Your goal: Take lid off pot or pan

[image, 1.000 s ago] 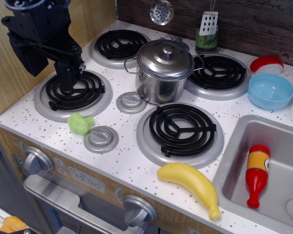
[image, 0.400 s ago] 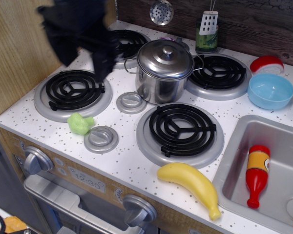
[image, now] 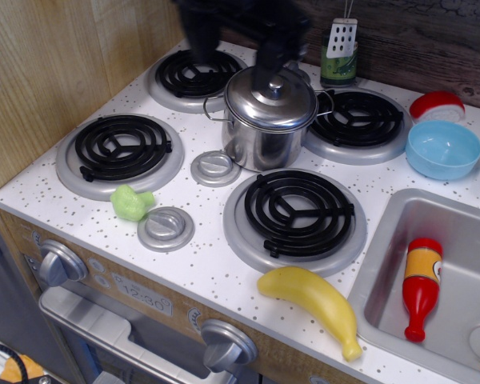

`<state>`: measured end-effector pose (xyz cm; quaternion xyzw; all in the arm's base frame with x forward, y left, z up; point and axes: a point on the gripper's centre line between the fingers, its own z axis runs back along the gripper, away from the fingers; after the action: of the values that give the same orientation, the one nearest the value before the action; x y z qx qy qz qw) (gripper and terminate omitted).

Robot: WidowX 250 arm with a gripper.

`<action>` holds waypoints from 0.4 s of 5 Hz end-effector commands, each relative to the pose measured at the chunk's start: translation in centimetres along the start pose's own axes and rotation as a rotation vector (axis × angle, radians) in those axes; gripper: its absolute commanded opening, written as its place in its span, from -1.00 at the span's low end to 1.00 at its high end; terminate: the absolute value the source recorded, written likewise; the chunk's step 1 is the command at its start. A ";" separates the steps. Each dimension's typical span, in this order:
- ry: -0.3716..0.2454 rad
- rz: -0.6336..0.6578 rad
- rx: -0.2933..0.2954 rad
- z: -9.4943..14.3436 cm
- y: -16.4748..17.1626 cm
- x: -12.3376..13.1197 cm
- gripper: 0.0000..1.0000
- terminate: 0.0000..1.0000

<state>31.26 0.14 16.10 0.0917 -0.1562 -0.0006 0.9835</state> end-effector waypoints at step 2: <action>-0.046 -0.063 0.004 -3.3 -1.0 6.0 1.00 -1.00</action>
<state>37.80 -0.37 11.94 0.1028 -0.1424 -0.0437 0.9835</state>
